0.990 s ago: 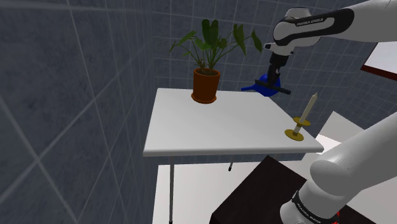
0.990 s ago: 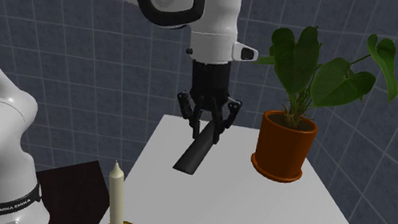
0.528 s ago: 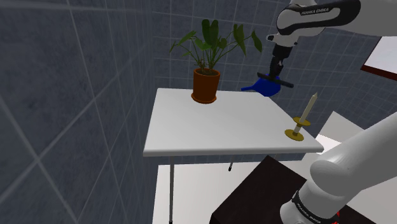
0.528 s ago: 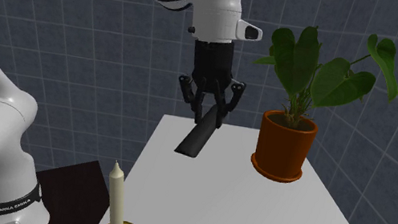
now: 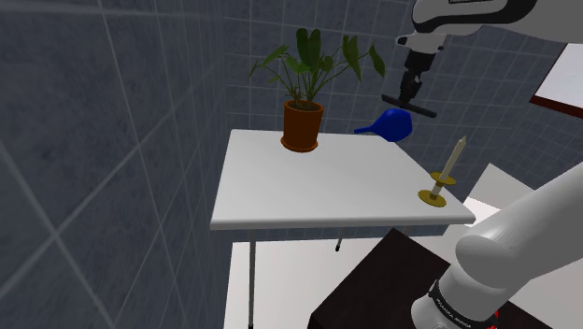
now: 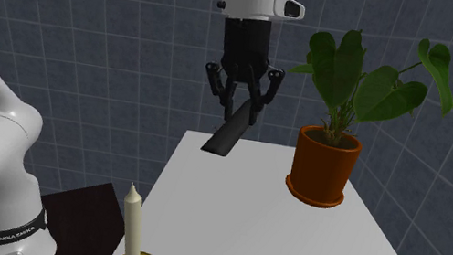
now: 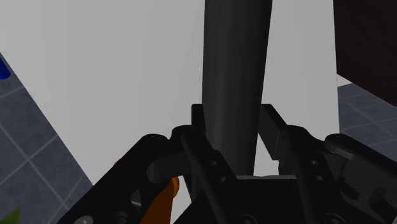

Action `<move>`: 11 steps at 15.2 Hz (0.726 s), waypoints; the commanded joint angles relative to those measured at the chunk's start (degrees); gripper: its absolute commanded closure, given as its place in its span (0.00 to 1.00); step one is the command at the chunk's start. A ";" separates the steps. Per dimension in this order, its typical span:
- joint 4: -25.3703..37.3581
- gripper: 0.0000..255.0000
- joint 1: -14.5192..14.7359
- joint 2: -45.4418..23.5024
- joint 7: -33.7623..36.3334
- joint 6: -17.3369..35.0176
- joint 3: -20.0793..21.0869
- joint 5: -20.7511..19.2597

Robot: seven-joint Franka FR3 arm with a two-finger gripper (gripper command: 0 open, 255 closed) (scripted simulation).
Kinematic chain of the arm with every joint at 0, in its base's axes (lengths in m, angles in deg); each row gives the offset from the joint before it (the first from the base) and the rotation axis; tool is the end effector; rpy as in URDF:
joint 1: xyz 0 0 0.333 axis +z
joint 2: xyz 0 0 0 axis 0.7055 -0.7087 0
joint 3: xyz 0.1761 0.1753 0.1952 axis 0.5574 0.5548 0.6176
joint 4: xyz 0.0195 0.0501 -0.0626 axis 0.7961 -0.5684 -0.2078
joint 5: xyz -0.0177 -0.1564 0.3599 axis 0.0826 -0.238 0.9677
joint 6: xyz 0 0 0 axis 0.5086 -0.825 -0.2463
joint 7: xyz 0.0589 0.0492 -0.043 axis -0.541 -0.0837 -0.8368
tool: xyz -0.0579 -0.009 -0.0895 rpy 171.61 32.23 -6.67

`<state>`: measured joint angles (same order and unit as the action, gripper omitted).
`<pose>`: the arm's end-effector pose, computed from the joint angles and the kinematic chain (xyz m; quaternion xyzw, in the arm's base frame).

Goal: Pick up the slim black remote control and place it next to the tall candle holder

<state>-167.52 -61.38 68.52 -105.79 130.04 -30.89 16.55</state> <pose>0.3880 -0.2753 0.6260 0.9534 0.2991 0.0165 0.0367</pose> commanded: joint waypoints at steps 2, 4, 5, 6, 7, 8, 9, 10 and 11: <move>2.92 1.00 0.06 -0.58 -0.23 -2.35 0.00 0.17; 4.92 1.00 0.10 -1.02 -0.36 -3.91 0.00 0.30; 5.22 1.00 0.11 -1.08 -0.38 -4.16 0.01 0.31; 4.05 1.00 -0.34 0.24 -1.27 -4.20 -0.53 -0.11; 2.93 1.00 -0.81 1.52 -2.19 -4.26 -1.08 -0.55; 1.89 1.00 -1.28 2.77 -3.12 -4.35 -1.65 -0.99; 0.92 1.00 -1.75 3.97 -4.07 -4.46 -2.24 -1.46; 0.03 1.00 -2.22 5.13 -5.03 -4.59 -2.85 -1.93; -0.80 1.00 -2.69 6.24 -6.02 -4.74 -3.49 -2.42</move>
<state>-168.04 -63.66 73.88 -110.83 125.78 -33.82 14.53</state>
